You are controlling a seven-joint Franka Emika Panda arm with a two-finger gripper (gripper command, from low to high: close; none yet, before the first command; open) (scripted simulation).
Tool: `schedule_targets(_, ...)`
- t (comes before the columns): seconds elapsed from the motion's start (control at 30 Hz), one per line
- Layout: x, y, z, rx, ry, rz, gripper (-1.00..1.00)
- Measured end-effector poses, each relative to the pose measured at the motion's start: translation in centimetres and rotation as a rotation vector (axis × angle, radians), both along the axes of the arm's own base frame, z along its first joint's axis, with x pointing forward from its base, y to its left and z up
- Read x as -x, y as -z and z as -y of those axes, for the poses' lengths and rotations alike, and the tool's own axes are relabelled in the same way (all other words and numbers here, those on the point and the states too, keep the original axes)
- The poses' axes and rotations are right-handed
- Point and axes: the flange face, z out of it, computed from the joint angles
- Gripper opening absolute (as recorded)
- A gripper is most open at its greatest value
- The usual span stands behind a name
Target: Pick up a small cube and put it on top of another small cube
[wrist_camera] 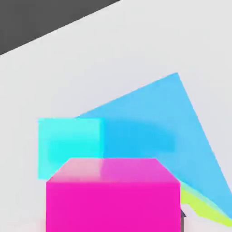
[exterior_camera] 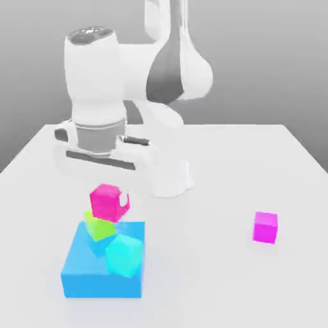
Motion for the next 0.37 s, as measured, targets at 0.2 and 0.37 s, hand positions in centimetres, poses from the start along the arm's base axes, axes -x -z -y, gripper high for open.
schedule_targets(0.2,2.7,3.4,1.5,0.010,0.158,-0.003,-1.00)
schedule_targets(0.37,2.8,5.5,1.4,0.011,0.160,-0.004,1.00)
